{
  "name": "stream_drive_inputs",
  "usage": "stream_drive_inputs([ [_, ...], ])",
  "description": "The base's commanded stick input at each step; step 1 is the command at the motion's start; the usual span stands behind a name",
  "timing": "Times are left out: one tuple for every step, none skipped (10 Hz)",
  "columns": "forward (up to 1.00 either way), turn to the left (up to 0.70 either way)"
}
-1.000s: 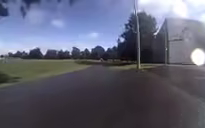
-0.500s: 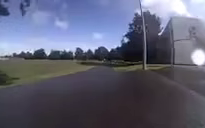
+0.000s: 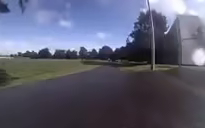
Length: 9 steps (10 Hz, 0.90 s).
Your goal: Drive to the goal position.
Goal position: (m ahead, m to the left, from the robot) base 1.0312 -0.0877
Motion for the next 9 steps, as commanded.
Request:
stream_drive_inputs([
  [1.00,0.00],
  [1.00,0.00],
  [1.00,0.00],
  [1.00,0.00],
  [1.00,0.00],
  [0.97,0.00],
  [0.73,0.00],
  [0.50,0.00],
  [0.26,0.00],
])
